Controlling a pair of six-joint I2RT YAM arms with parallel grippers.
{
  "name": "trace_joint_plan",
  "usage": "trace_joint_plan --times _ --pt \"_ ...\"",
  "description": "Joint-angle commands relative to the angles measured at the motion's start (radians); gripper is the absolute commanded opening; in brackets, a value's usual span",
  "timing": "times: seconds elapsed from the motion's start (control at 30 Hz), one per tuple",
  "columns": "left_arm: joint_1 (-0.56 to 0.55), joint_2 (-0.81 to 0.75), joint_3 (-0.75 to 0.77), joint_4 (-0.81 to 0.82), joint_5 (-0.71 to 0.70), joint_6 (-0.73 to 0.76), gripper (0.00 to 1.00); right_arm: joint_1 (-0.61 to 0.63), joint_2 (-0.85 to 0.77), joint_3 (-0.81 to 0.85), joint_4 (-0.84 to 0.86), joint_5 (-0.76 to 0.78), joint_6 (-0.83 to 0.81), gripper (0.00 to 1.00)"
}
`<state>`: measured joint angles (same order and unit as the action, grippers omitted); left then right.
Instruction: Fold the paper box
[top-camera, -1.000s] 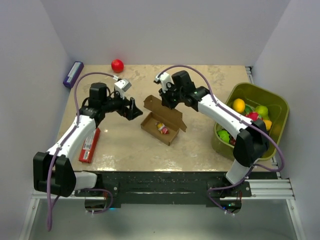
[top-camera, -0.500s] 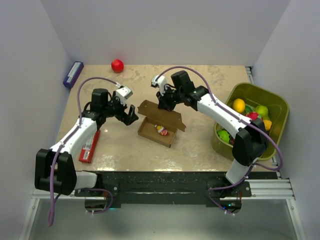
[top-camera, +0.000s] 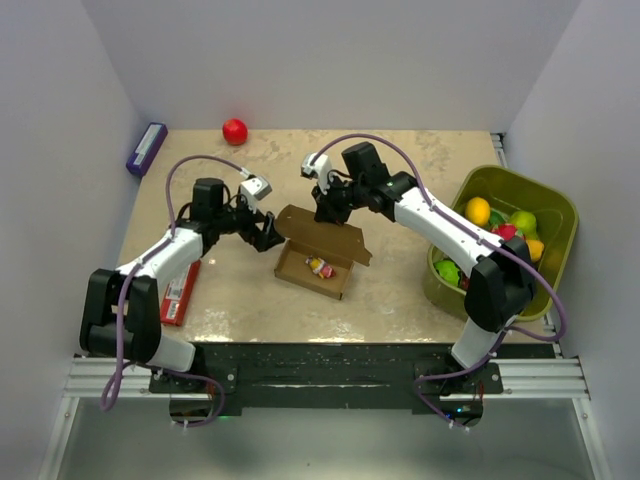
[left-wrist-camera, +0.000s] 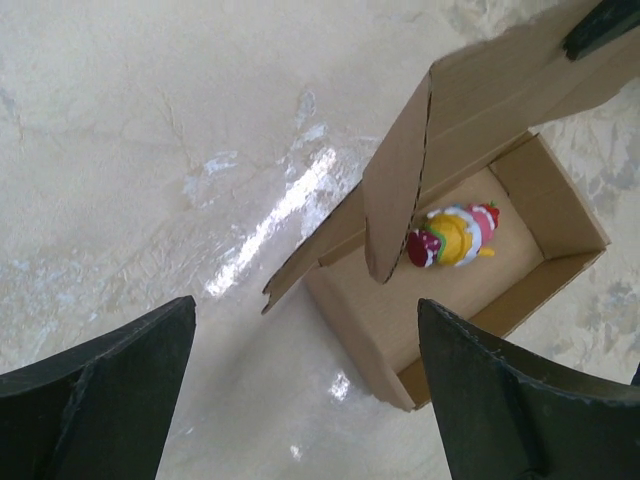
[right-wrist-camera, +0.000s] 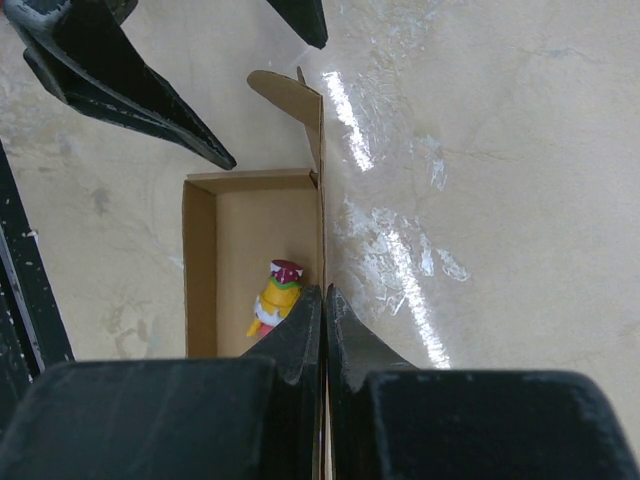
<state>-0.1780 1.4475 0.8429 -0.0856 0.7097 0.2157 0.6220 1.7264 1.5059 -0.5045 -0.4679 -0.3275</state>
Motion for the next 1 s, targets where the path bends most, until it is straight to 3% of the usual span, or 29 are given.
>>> trace_joint_plan --times 0.0,0.2,0.3,0.43,0.6,0.8,0.87,0.9,0.93,0.97 --pt "0.005 0.014 0.004 0.151 0.088 -0.039 0.94 0.002 -0.051 0.017 0.001 -0.038 -0.018 0.0" --pt "-0.002 0.021 -0.001 0.19 0.114 -0.073 0.82 0.002 -0.05 0.016 0.003 -0.038 -0.018 0.0" --pt "-0.008 0.019 -0.002 0.19 0.116 -0.078 0.66 0.002 -0.053 0.014 0.009 -0.022 -0.015 0.0" --pt "-0.021 0.022 0.001 0.181 0.097 -0.079 0.35 0.002 -0.068 0.001 0.043 0.018 0.002 0.0" --pt "-0.055 0.024 0.002 0.159 0.056 -0.072 0.28 0.004 -0.076 -0.013 0.075 0.067 0.019 0.0" --pt "-0.109 0.004 -0.005 0.141 -0.073 -0.073 0.04 0.002 -0.105 -0.044 0.136 0.117 0.061 0.0" --pt "-0.138 0.001 -0.013 0.138 -0.137 -0.076 0.0 0.002 -0.126 -0.061 0.156 0.146 0.099 0.0" --pt "-0.146 0.002 -0.011 0.132 -0.165 -0.073 0.0 0.002 -0.132 -0.062 0.167 0.161 0.116 0.01" --pt "-0.15 0.002 -0.004 0.121 -0.189 -0.064 0.0 0.004 -0.14 -0.065 0.166 0.173 0.151 0.1" --pt "-0.152 0.004 0.001 0.104 -0.222 -0.061 0.0 0.004 -0.149 -0.073 0.167 0.201 0.175 0.31"
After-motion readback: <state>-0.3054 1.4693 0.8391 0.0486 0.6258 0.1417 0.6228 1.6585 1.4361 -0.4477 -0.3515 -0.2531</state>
